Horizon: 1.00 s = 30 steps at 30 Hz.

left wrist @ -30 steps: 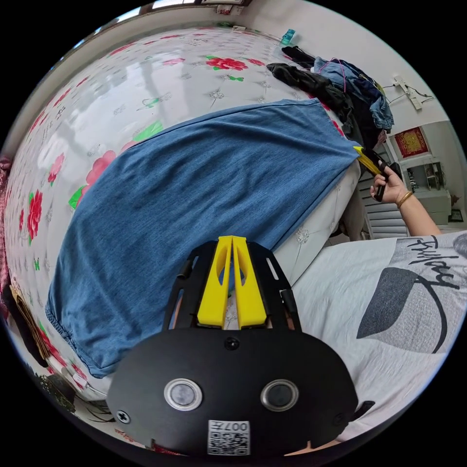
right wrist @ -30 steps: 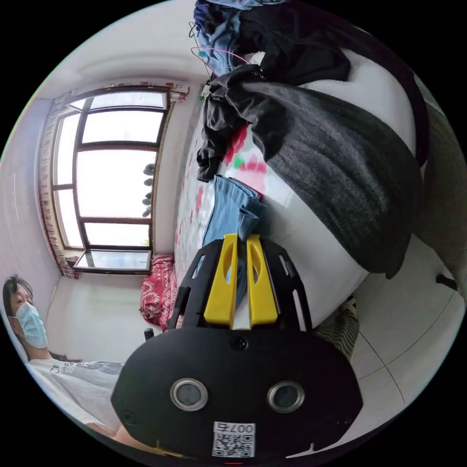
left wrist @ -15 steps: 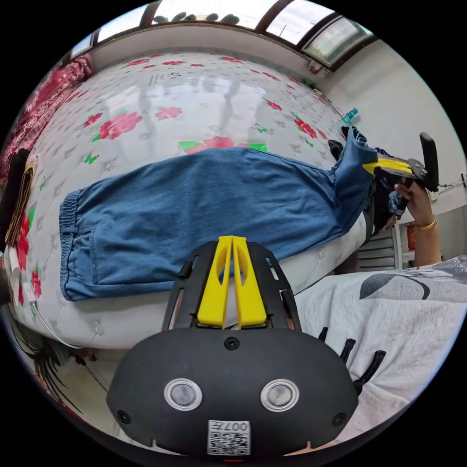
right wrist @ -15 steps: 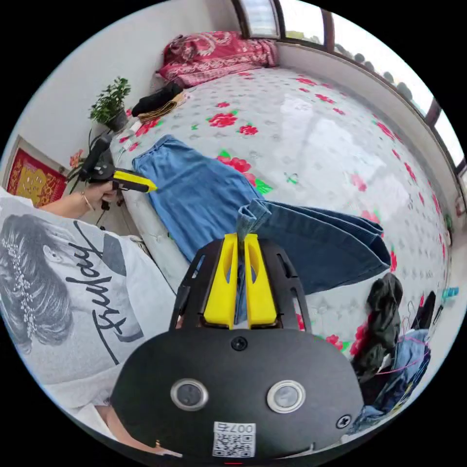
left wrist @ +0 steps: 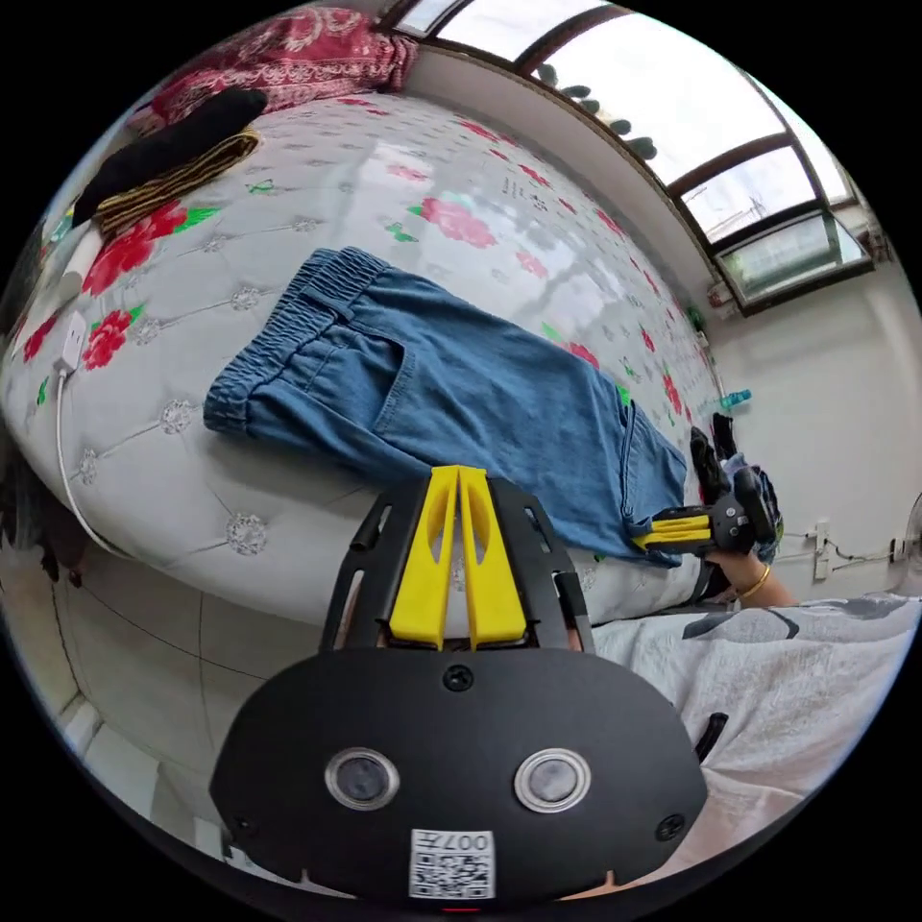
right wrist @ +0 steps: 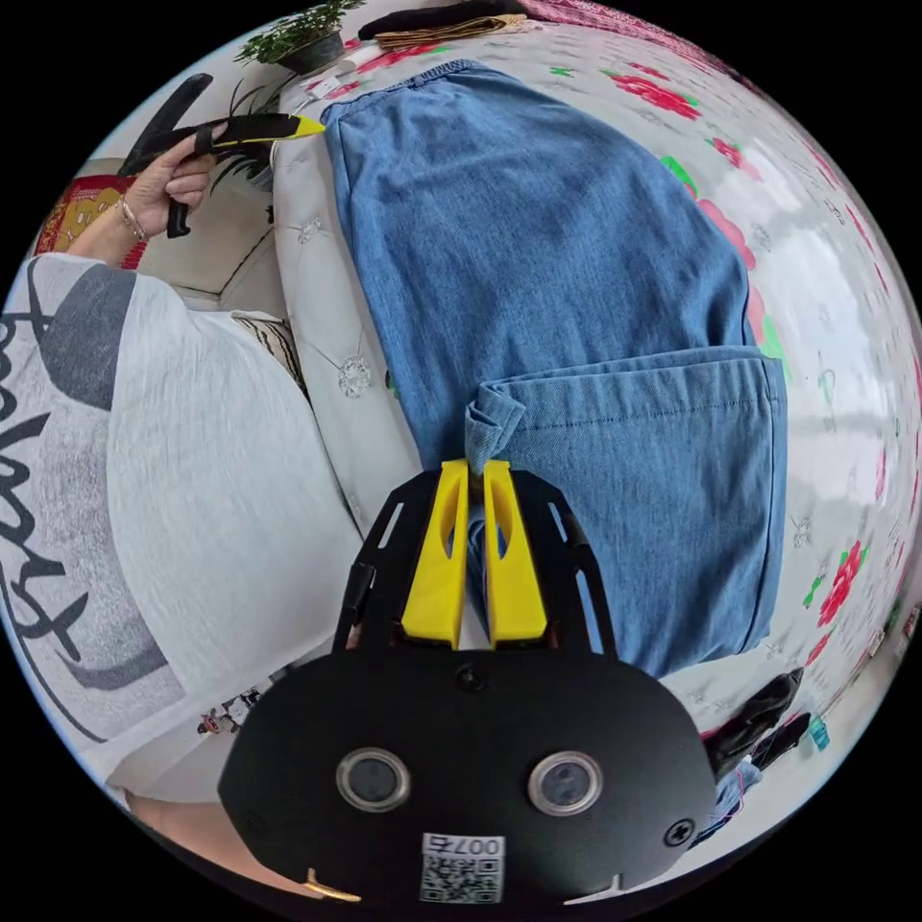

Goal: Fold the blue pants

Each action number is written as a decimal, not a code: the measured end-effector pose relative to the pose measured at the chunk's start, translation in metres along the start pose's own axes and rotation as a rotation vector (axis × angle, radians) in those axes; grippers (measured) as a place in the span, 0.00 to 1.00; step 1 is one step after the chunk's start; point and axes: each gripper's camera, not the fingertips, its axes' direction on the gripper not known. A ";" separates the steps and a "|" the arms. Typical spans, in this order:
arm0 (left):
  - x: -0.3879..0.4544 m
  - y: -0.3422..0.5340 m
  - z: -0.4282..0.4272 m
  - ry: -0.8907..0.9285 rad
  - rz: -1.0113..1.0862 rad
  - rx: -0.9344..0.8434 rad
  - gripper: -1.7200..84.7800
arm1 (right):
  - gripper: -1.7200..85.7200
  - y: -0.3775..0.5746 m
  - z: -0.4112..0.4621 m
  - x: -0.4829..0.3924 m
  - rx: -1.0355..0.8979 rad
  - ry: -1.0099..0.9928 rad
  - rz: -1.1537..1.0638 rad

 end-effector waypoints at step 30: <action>-0.222 0.018 -0.073 0.523 -0.656 0.251 0.18 | 0.02 -0.084 -0.132 -0.093 0.379 0.068 0.049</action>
